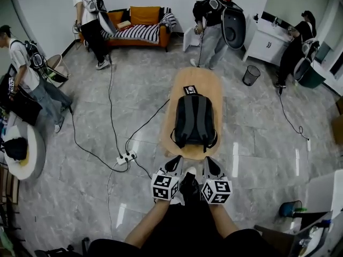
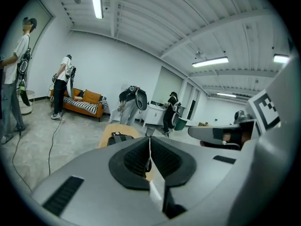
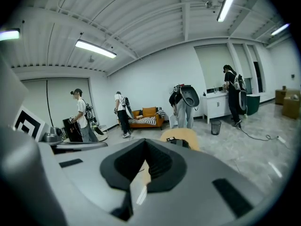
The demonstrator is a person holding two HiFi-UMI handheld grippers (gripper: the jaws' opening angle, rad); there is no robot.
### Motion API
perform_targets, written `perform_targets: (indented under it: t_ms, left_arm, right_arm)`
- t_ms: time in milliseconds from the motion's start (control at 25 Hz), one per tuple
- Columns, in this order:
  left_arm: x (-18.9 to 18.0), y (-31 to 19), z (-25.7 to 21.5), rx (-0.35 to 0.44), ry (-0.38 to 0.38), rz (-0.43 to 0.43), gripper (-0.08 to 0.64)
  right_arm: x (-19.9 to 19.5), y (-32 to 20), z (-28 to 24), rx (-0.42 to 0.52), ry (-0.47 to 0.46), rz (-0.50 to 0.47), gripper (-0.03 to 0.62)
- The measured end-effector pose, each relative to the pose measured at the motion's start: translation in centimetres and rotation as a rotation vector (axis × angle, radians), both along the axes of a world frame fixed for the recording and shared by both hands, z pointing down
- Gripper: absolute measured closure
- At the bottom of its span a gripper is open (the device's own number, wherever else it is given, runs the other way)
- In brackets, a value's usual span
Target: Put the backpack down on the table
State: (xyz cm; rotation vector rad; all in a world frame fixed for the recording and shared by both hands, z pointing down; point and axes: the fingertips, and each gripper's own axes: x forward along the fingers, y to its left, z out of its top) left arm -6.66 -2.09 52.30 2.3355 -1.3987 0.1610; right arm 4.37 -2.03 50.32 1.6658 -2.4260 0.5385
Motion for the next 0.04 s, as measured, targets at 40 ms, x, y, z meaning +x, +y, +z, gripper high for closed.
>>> perform_targets:
  t_ms: [40]
  left_arm:
    - [-0.23,0.09,-0.02,0.001,0.002,-0.001,0.541]
  right_arm:
    - [-0.19,0.1,-0.07,0.002,-0.001,0.0,0.583]
